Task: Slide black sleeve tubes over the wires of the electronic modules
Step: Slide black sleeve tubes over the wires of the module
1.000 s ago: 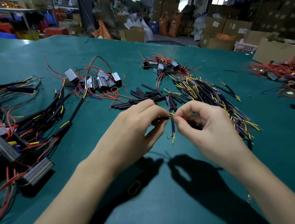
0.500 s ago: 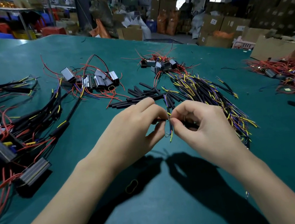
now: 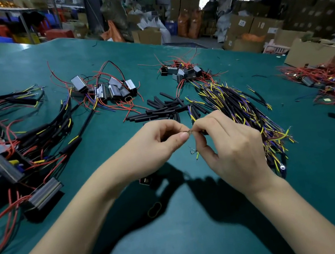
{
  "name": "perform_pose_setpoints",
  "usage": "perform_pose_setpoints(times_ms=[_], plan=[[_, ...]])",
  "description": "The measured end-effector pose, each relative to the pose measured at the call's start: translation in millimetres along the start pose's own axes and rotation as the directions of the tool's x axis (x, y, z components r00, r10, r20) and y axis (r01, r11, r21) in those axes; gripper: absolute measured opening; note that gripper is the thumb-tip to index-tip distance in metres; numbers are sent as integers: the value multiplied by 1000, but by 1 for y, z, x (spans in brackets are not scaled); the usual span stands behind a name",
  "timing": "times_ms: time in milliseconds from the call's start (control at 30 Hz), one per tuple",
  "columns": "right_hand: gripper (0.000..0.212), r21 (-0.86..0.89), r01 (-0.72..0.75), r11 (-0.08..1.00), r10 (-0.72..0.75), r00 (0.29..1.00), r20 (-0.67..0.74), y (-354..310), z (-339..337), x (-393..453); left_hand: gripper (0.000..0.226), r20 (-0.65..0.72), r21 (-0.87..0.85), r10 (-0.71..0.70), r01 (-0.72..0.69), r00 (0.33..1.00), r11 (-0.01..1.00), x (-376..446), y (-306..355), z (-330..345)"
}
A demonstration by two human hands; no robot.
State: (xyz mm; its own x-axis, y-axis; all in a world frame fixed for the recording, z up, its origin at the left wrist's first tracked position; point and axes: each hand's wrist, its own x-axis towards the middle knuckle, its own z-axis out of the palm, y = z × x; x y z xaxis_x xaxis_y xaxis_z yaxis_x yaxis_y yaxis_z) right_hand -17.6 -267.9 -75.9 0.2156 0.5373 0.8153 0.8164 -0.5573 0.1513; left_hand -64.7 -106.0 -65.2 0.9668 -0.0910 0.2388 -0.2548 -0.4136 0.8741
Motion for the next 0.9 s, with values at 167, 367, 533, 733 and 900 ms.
perform_pose_setpoints(times_ms=[167,367,533,733,900], plan=[[12,270,-222,937,186,971,153,4,2,-7,5,-109,575,398,-269,911,773,-2,-6,2],[5,380,-314,870,251,946,206,5,2,-6,5,-65,768,566,-321,822,554,-3,-1,0],[3,390,-328,861,261,941,215,8,2,-8,11,-1,825,631,-356,776,439,-3,-1,0],[7,358,-272,893,206,955,212,9,1,-9,12,-124,640,521,-333,845,692,-5,-1,4],[8,233,-151,961,127,985,113,6,-4,-7,16,-302,136,147,-110,942,985,-4,6,11]])
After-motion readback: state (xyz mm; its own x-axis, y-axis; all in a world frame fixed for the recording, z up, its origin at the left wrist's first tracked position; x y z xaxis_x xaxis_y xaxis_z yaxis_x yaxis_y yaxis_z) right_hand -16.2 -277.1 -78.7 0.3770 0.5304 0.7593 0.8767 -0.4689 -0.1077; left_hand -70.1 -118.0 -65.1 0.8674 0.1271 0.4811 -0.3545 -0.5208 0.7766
